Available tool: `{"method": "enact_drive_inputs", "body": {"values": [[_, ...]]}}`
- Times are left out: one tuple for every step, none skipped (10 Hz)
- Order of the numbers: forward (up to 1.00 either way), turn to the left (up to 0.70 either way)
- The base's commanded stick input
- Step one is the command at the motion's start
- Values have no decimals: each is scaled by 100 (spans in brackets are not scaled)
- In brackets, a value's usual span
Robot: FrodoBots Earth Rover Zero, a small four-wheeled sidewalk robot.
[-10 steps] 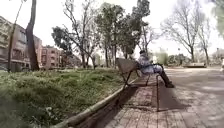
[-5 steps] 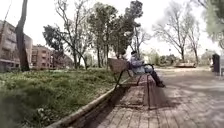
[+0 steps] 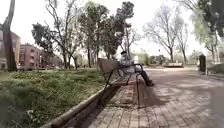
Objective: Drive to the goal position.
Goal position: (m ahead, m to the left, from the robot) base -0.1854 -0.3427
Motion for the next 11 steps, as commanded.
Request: {"method": "enact_drive_inputs", "body": {"values": [[0, -45], [0, -45], [0, -45], [0, -41], [0, -30], [0, -19], [0, -8], [0, 0], [0, 0], [0, 0], [0, 0]]}}
